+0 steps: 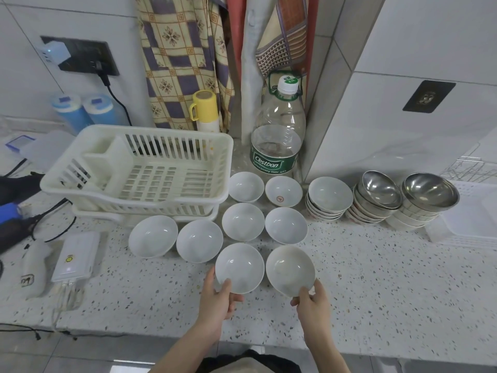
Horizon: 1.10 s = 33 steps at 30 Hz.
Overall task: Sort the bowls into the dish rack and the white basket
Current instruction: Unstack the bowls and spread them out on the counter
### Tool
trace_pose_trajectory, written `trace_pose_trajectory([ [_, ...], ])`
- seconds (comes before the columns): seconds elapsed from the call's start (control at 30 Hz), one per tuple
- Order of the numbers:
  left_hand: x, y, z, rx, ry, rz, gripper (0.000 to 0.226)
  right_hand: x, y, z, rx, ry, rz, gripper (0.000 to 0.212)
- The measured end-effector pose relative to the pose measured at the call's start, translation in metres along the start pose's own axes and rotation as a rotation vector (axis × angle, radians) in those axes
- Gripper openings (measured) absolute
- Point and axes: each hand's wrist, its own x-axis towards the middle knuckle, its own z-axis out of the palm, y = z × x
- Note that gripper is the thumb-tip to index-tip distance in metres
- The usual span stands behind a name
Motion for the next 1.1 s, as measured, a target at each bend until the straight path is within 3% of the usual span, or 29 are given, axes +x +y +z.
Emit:
trace_pose_trajectory([
  [0.83, 0.004, 0.000, 0.001, -0.082, -0.051, -0.025, 0.054, -0.006, -0.004, 0.002, 0.091, -0.063, 0.080, 0.040],
  [1.1, -0.002, 0.000, -0.002, -0.158, -0.085, -0.074, 0.050, -0.011, -0.004, 0.000, 0.231, -0.075, 0.196, 0.043],
])
